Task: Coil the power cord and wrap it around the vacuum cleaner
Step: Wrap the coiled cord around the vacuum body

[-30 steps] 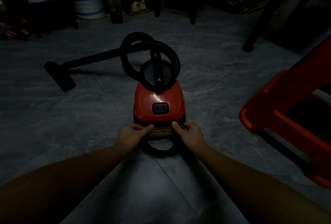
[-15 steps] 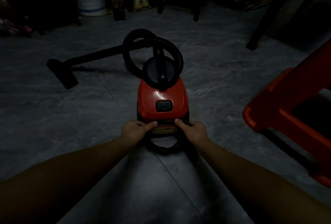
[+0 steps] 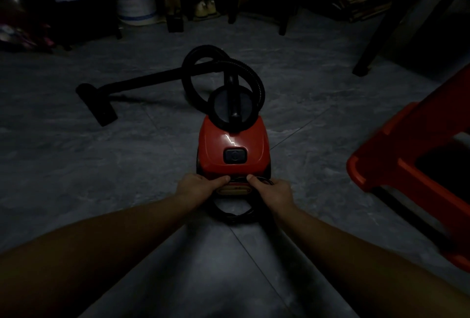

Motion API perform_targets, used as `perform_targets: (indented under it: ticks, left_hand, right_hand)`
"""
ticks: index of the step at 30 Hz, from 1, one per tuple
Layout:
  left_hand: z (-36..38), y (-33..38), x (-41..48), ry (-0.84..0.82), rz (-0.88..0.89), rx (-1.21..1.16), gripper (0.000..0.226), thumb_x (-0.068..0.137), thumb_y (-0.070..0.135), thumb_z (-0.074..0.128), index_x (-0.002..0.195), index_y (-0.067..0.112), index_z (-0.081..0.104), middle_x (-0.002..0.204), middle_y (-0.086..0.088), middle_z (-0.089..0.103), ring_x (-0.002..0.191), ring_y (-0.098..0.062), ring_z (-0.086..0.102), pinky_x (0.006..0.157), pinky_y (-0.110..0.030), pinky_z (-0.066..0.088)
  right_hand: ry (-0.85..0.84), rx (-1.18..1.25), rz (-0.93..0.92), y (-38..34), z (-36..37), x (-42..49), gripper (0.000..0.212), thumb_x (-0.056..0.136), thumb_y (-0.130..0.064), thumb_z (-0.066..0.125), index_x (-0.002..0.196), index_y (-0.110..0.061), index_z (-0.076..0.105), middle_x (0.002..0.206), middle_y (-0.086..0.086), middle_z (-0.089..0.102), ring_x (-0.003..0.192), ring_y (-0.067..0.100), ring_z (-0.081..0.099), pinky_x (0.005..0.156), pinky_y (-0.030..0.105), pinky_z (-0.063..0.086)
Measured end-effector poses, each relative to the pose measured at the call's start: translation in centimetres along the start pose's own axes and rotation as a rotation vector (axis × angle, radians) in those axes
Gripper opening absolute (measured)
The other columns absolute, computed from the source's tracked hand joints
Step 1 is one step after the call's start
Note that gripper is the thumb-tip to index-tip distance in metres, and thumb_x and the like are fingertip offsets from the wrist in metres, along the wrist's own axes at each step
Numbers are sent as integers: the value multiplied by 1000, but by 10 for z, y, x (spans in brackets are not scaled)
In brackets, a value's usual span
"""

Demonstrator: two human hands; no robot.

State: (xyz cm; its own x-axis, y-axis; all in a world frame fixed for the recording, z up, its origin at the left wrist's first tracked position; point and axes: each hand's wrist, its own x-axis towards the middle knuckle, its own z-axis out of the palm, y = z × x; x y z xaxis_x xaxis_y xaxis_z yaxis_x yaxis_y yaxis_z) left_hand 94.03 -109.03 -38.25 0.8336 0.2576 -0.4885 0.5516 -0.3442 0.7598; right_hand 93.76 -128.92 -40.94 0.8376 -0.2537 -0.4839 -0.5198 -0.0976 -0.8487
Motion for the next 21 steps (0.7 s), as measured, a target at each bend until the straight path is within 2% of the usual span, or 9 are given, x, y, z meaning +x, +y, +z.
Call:
perform_targets:
  ticks: [5,9,15,18,21]
  left_hand:
    - [1,0,2,3,-1,39,51,60,57,86,60,12,62,60,-4,68,60,-17,65,59,-29,53]
    - [1,-2,4,-2,8,38,52,63,57,85,71,7,70,68,-6,72,67,-19,69,63,-29,56]
    - [4,-1,6,21,16,16,46,64,52,86,68,10,69,73,-5,73,72,-19,69,71,-32,57]
    - [1,-11,6,23,87,-14,41,70,50,83,73,10,72,75,-5,74,74,-21,70,71,-33,56]
    - [-6,-17,2,13,195,73,33,78,47,78,80,15,73,77,1,73,74,-14,68,65,-26,51]
  right_hand:
    - [28,-32,-18,1,4,0,43,61,-51,87,86,-17,76,79,-2,77,74,15,75,76,35,63]
    - [61,-102,-14,-7,7,1,34,66,-47,86,79,-18,73,75,-2,74,71,15,72,71,29,60]
    - [61,-81,-8,-6,7,3,36,65,-48,85,81,-18,73,78,0,75,75,18,72,75,33,60]
    - [32,-38,-65,0,4,1,34,70,-50,82,82,-19,73,81,-1,76,79,16,73,80,36,61]
    - [73,-176,-164,3,1,-5,36,76,-56,74,84,-21,69,80,-5,73,80,14,71,77,34,58]
